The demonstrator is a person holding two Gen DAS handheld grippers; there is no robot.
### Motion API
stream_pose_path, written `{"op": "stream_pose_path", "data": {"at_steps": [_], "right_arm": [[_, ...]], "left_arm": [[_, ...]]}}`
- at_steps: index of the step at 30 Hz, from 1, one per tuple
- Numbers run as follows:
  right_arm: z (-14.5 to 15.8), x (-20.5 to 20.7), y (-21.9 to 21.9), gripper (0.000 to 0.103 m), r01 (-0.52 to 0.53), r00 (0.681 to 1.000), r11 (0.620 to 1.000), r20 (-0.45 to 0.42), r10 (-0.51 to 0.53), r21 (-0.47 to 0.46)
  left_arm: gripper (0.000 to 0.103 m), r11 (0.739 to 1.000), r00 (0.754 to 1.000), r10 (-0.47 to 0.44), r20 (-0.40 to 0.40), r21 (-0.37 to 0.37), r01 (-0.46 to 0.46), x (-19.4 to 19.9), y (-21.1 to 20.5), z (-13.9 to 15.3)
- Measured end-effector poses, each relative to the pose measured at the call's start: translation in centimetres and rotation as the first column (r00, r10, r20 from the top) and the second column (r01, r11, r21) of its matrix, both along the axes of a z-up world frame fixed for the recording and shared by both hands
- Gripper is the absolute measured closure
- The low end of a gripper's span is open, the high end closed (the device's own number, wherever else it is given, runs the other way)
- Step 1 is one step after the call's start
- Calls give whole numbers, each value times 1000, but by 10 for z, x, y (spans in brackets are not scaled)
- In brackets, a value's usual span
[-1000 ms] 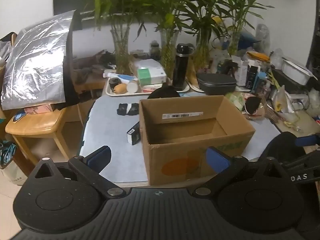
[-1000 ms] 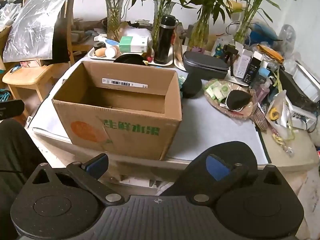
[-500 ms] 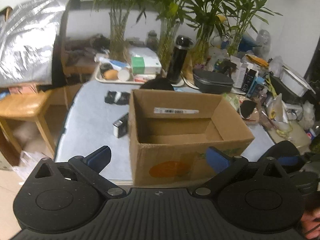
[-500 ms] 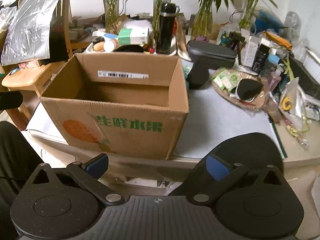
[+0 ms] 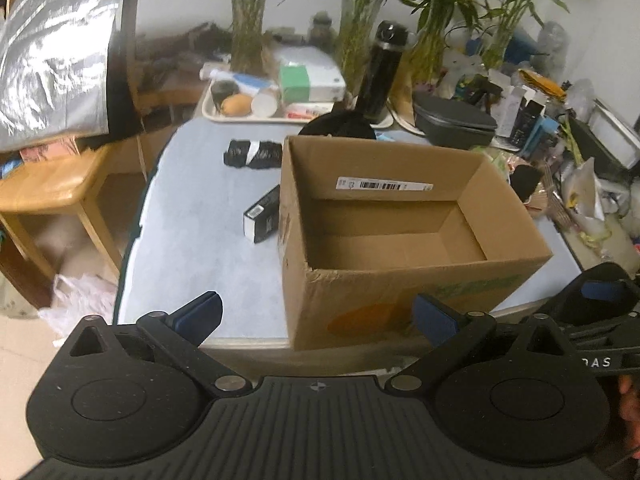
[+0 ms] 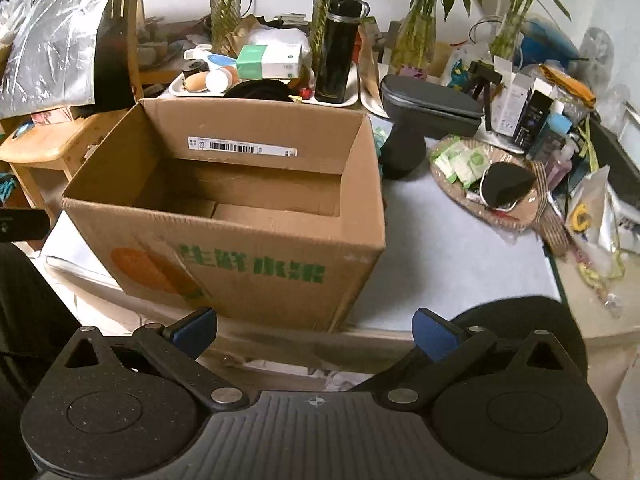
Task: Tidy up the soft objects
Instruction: 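Move both tools toward the table beside the open cardboard box, then grasp the black barcode package with the left tool while the right tool reaches toward the teal pouf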
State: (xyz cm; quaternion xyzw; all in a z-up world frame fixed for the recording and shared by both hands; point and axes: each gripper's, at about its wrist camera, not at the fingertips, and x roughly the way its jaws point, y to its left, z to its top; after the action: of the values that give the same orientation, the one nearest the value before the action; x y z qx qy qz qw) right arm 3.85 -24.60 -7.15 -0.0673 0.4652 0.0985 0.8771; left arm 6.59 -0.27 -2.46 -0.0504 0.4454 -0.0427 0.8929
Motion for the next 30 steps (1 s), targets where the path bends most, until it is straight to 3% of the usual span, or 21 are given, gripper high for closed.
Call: {"op": "stream_pose_path", "data": {"at_steps": [3,10,19,26,30], "right_arm": [[5,7,0,0,-8,1000,1000,-2,8,13],[11,26,0,0,-45,999,999,-6,45,-4],[14,44,-9,0,-85,996,996,37,85,-2],[14,64,-27,0,-37,999,993,37,32,114],[13,70,-32,0,-14,998,990,65,5,139]], "left_arm": [[0,1000,1000,12,-23,-14,-13,5,3,1],[0,996,1000,19,9,91,-20,11,-1,3],[0,995,999,30,23,94,-32,26,11,12],[0,999,998,31,51,36,-33,36,29,16],[0,995,998,1,63,102,-8,45,32,15]]}}
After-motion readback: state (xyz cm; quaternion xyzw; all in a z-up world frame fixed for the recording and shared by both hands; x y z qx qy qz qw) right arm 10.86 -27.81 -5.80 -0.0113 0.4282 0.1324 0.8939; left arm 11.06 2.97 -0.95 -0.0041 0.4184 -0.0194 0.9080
